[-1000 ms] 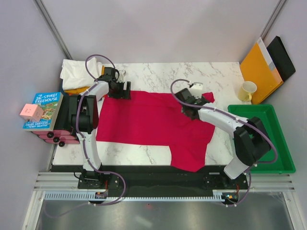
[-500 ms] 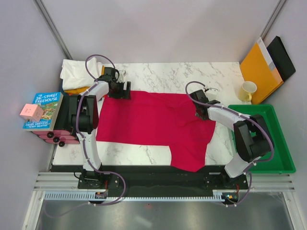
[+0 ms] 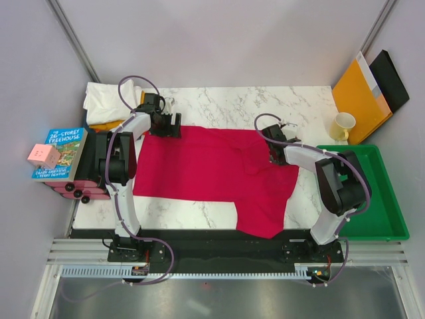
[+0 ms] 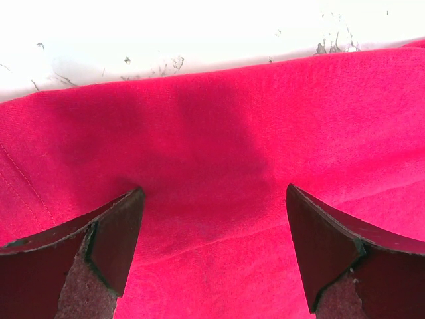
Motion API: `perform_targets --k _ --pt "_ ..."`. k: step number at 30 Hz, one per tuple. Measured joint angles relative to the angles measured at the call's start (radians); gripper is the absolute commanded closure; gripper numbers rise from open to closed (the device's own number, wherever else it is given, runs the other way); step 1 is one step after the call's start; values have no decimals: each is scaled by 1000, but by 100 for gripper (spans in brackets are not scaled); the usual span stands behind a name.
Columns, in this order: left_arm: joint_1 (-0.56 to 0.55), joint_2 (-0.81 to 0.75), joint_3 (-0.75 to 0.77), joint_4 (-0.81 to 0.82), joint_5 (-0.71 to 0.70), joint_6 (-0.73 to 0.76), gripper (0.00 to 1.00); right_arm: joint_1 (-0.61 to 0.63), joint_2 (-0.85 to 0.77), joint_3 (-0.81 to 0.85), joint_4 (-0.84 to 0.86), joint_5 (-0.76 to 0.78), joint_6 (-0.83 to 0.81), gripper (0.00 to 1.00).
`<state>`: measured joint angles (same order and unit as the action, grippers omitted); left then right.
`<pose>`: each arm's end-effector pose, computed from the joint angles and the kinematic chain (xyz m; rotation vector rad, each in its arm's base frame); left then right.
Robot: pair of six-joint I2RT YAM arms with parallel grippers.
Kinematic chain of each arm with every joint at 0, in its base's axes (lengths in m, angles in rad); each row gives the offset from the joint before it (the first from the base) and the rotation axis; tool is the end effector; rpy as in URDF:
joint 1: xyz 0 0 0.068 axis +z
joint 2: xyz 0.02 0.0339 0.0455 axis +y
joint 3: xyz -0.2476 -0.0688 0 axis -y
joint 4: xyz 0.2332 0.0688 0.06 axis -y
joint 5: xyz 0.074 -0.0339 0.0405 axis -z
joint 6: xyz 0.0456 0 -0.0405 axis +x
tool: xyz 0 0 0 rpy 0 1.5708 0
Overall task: Fold and stack the t-shirts
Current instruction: Fold the flattened tshirt in 1/3 of the way
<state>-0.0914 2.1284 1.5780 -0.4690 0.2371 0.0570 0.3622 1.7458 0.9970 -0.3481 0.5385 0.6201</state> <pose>0.4403 -0.0511 0.1520 0.2776 2.5636 -0.3195 0.3135 0.0938 0.1418 0.4791 2.4195 -0.3186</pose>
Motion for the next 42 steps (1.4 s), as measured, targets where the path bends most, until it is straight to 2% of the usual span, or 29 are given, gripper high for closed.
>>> perform_targets --k 14,22,23,24,25,27,28,31,33,36,42 --pt "0 0 0 0 0 0 5 12 -8 119 24 -51 -42 100" --pt "0 0 -1 2 0 0 6 14 41 116 120 -183 -86 100" --pt "0 0 -1 1 0 0 5 14 45 116 130 -197 -91 98" --pt "0 0 -1 2 0 0 5 14 49 116 140 -208 -94 93" --pt "0 0 -1 2 0 0 5 14 53 117 145 -216 -97 79" --pt "0 0 -1 2 0 0 5 14 60 117 154 -232 -100 68" --pt "0 0 -1 2 0 0 5 14 62 117 154 -235 -105 56" --pt "0 0 -1 2 0 0 5 14 55 116 155 -221 -108 43" --pt "0 0 -1 1 0 0 5 14 33 111 155 -198 -109 40" --pt "0 0 -1 2 0 0 5 13 -37 95 150 -157 -109 41" --pt "0 0 -1 2 1 0 5 7 -146 40 156 -93 -93 53"
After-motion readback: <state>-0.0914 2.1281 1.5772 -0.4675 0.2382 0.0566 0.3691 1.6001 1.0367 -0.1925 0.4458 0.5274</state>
